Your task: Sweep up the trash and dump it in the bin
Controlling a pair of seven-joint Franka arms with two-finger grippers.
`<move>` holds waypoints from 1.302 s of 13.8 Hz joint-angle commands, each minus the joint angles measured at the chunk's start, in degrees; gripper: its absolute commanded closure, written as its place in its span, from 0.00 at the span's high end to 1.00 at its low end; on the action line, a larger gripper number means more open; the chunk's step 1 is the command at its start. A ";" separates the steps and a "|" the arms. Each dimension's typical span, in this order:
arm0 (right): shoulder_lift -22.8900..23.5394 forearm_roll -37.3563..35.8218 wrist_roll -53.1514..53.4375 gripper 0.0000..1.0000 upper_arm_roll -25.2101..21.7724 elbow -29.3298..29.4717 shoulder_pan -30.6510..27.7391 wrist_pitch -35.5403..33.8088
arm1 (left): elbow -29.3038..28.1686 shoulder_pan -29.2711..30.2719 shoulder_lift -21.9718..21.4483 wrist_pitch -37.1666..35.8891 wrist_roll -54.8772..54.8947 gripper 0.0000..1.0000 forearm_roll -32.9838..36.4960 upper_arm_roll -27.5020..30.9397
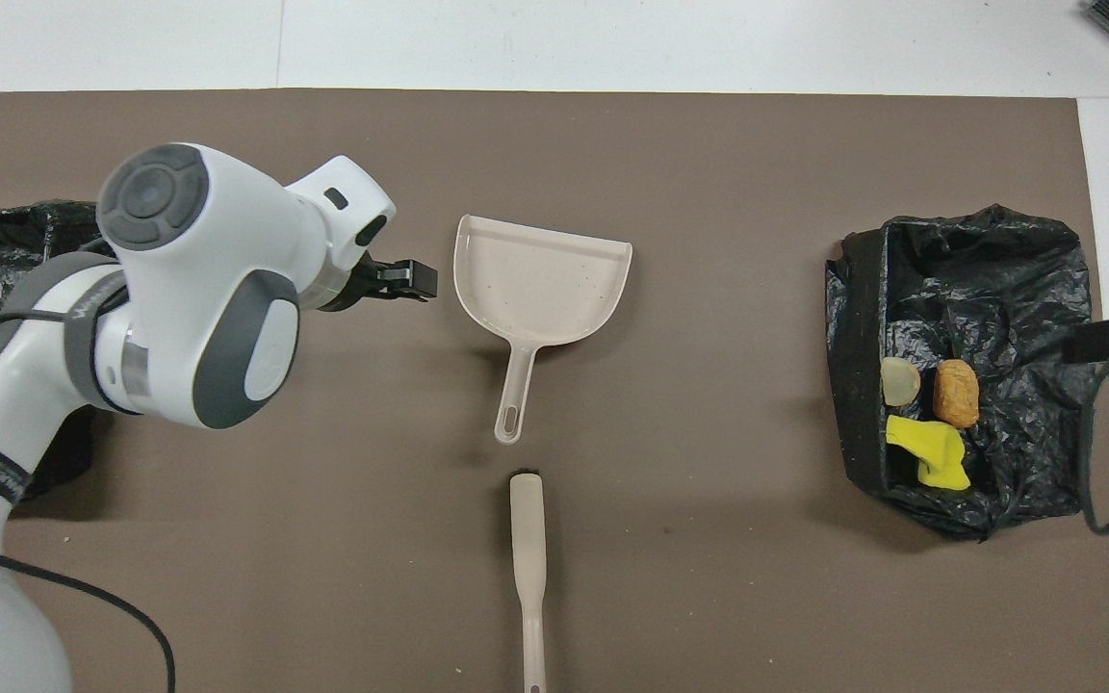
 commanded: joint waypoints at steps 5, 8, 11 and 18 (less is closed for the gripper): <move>-0.43 -1.87 -0.03 1.00 0.43 -0.65 0.04 0.47 | 4.42 12.34 -6.51 -13.91 12.91 1.00 0.41 -0.24; -0.43 -1.35 0.94 1.00 0.69 -0.65 0.04 0.29 | 6.71 17.09 -7.83 -18.83 18.63 1.00 5.15 -0.07; -0.43 -1.17 1.29 1.00 0.70 -0.65 -0.04 0.29 | 7.24 19.65 -10.54 -23.84 18.47 1.00 7.07 -0.07; -0.43 -1.08 1.20 1.00 0.70 -0.65 -0.04 0.29 | 6.02 18.87 -17.58 -36.70 12.32 1.00 12.19 -0.42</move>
